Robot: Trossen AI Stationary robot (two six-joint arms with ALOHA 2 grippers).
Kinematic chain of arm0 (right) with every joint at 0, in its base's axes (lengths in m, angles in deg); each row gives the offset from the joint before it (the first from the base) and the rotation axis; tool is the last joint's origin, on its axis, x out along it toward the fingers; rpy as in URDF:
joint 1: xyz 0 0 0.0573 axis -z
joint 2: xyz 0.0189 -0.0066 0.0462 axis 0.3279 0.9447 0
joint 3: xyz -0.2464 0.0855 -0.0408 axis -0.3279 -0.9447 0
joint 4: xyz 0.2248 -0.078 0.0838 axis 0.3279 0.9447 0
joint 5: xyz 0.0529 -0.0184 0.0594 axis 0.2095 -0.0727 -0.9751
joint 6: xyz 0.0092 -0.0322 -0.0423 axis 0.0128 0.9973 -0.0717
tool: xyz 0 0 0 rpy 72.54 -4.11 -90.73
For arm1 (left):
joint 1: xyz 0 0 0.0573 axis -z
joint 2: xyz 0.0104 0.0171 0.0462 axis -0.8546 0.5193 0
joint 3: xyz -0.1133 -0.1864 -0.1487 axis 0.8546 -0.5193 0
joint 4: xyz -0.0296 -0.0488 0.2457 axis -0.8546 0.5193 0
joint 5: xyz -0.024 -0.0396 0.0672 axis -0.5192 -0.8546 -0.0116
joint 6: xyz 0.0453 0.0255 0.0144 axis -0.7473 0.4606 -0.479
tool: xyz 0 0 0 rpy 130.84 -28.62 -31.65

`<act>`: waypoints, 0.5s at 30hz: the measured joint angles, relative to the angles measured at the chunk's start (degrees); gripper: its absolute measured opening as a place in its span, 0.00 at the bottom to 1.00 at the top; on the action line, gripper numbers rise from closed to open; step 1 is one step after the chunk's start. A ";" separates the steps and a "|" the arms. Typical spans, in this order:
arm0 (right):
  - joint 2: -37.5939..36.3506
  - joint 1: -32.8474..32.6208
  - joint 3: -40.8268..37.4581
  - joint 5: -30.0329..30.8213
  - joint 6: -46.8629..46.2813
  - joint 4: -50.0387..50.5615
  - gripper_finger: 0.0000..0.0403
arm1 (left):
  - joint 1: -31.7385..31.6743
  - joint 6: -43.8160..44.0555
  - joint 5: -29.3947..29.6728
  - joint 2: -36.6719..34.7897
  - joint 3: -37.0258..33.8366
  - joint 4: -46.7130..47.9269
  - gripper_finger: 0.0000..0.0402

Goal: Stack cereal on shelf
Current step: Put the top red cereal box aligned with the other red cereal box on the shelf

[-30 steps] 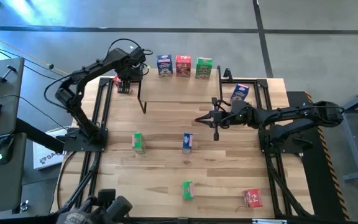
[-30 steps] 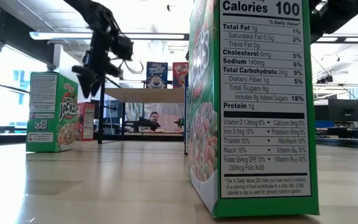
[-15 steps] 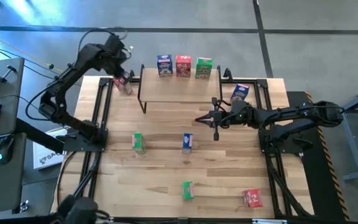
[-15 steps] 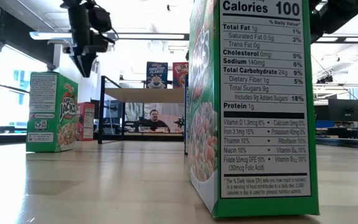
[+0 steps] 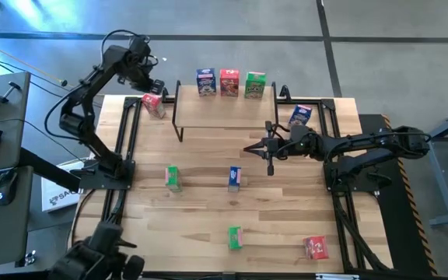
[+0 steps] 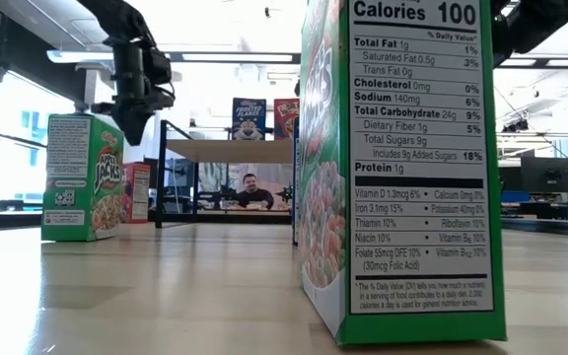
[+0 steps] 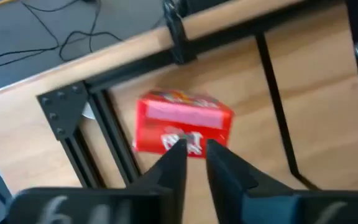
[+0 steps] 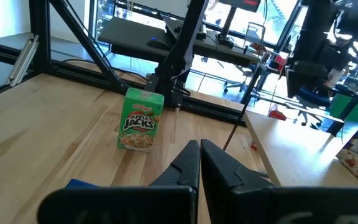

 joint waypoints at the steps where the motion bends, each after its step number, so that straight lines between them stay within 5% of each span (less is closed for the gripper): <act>1: 0.00 0.00 0.00 0.00 0.04 0.00 0.00 | 0.22 0.03 0.02 0.05 0.03 0.62 0.17; 10: 0.00 0.00 0.00 0.00 0.13 0.44 0.00 | 0.68 11.46 1.57 0.36 2.01 -0.81 0.49; 15: 0.00 0.00 0.00 0.00 0.12 0.47 0.00 | 0.15 21.15 -8.23 1.39 5.95 0.57 0.57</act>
